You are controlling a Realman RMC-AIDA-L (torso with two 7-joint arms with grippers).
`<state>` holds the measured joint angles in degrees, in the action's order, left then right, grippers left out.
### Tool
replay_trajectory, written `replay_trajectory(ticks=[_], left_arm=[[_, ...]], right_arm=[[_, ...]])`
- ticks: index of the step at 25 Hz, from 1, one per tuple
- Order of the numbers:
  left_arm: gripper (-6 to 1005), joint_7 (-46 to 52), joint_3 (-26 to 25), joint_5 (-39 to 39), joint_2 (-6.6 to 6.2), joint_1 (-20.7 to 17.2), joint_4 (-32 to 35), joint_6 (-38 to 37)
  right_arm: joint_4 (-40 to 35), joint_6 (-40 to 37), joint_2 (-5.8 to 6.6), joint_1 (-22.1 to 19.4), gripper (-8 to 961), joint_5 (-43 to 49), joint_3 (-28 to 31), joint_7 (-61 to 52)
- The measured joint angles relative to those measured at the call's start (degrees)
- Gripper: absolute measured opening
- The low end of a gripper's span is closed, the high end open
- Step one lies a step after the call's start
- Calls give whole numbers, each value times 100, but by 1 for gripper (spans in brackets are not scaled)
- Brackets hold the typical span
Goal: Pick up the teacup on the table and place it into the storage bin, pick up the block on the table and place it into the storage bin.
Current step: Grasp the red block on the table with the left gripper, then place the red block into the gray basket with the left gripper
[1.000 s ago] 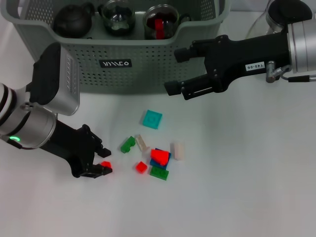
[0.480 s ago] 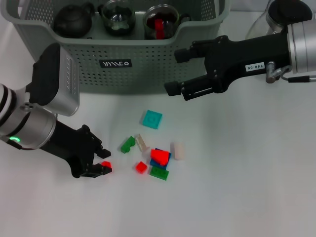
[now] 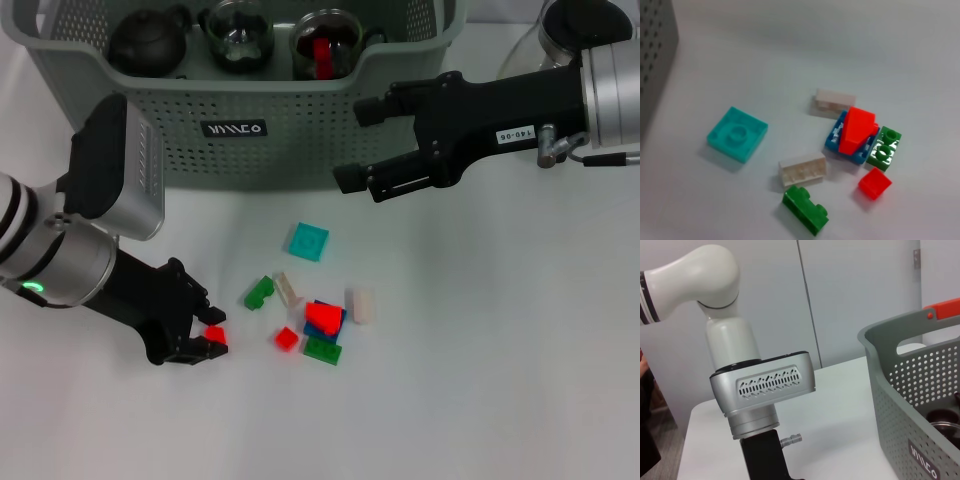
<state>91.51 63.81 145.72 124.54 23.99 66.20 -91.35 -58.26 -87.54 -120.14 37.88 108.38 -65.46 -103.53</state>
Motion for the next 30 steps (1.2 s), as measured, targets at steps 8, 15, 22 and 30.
replay_trajectory(ticks=[8, 15, 22, 30], left_arm=[[354, 44, 46, 0, 0, 0, -13, 65], [353, 96, 62, -1, -2, 34, -38, 66], [185, 176, -46, -67, -26, 70, 29, -168], [188, 10, -2178, -1396, -114, 415, 576, -1892]], right_arm=[[26, 6, 0, -20, 943, -1, 15, 50], [34, 10, 0, -37, 942, -9, 16, 60], [34, 9, 2, -43, 942, -12, 15, 64], [188, -149, 53, -79, 940, 4, 9, 205]])
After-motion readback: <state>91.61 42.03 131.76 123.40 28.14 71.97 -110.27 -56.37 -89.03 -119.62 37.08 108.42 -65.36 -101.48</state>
